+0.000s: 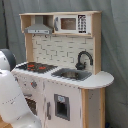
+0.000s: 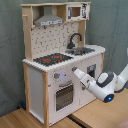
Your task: Play with the kitchen
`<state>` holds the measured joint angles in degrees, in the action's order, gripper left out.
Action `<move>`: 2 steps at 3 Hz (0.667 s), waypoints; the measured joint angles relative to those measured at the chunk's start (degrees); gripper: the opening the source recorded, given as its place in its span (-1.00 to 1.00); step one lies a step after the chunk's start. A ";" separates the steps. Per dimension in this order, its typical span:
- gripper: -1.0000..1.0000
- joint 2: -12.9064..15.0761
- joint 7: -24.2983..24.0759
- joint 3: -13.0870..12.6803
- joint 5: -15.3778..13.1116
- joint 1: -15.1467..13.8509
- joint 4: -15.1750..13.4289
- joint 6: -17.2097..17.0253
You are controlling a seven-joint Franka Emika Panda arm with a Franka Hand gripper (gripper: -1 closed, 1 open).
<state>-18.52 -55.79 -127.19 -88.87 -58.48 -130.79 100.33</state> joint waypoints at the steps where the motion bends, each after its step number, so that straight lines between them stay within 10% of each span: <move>1: 1.00 2.35 5.66 -0.20 -3.20 0.49 -0.28 -1.93; 2: 1.00 4.72 11.44 -0.46 -6.08 1.31 -0.66 -4.08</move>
<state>-13.80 -44.35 -127.65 -94.95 -57.17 -131.44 96.25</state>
